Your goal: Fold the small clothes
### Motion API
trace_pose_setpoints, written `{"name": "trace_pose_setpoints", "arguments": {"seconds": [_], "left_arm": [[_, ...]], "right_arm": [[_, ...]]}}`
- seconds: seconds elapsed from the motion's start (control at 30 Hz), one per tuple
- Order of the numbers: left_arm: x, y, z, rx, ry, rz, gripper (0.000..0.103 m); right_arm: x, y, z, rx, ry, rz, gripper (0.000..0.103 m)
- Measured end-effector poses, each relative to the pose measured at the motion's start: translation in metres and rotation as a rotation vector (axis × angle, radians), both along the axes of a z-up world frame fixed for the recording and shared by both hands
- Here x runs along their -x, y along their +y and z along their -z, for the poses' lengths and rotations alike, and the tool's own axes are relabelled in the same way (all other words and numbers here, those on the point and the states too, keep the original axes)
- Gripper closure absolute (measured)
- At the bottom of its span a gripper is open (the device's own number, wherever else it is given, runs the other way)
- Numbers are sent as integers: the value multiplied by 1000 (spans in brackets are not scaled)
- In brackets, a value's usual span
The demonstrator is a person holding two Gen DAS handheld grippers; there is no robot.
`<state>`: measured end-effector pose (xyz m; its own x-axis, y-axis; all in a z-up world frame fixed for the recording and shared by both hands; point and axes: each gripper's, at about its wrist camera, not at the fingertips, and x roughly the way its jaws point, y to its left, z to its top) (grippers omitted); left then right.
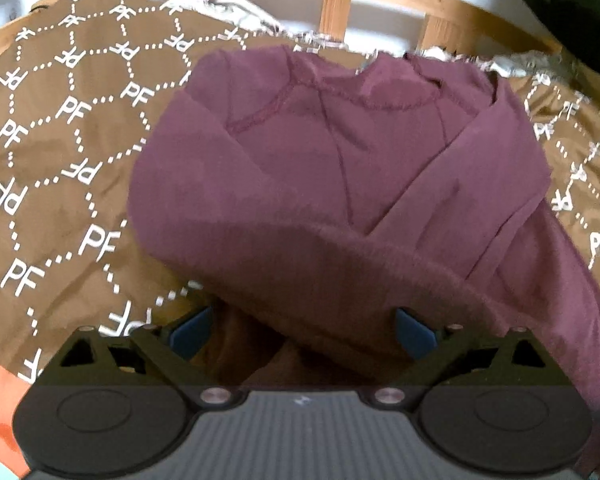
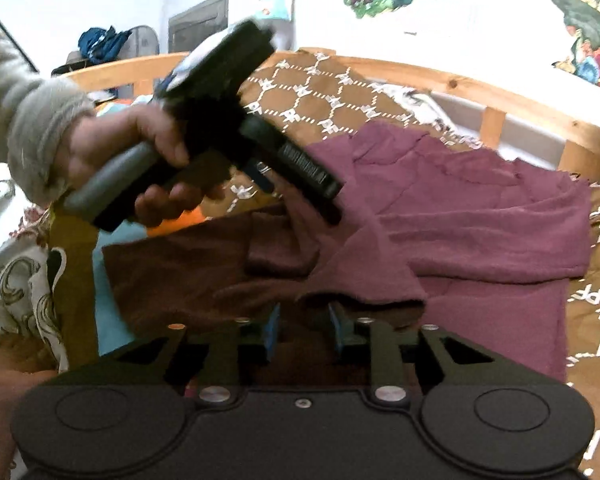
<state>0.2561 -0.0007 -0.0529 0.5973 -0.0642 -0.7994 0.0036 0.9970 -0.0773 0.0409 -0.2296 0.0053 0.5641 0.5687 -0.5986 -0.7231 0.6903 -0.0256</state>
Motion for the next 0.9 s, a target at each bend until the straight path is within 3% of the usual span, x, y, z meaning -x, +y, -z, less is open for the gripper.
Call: {"name": "trace_pose_setpoints", "arguments": {"seconds": [0.1, 0.17, 0.23, 0.3, 0.4, 0.5, 0.67, 0.77, 0.9], "left_arm": [[5, 6, 7, -23, 22, 4, 6], [9, 11, 12, -40, 41, 4, 6], [13, 18, 15, -41, 49, 2, 6], [16, 22, 17, -51, 57, 9, 6], [20, 23, 17, -84, 59, 30, 6], [24, 22, 13, -86, 47, 40, 7], [32, 26, -4, 15, -26, 42, 5], [30, 25, -11, 58, -73, 40, 2], [13, 18, -6, 75, -49, 20, 2]], "right_arm": [[-8, -12, -7, -56, 4, 37, 54], [-16, -22, -10, -121, 15, 106, 35], [-23, -31, -9, -191, 30, 189, 24], [-32, -38, -5, -238, 58, 267, 22], [-47, -43, 5, -282, 97, 379, 23], [-63, -43, 15, -344, 158, 440, 31], [-64, -30, 25, -309, 169, 434, 53], [-61, -26, 30, -291, 176, 422, 58], [-60, -23, 34, -284, 188, 414, 60]]}}
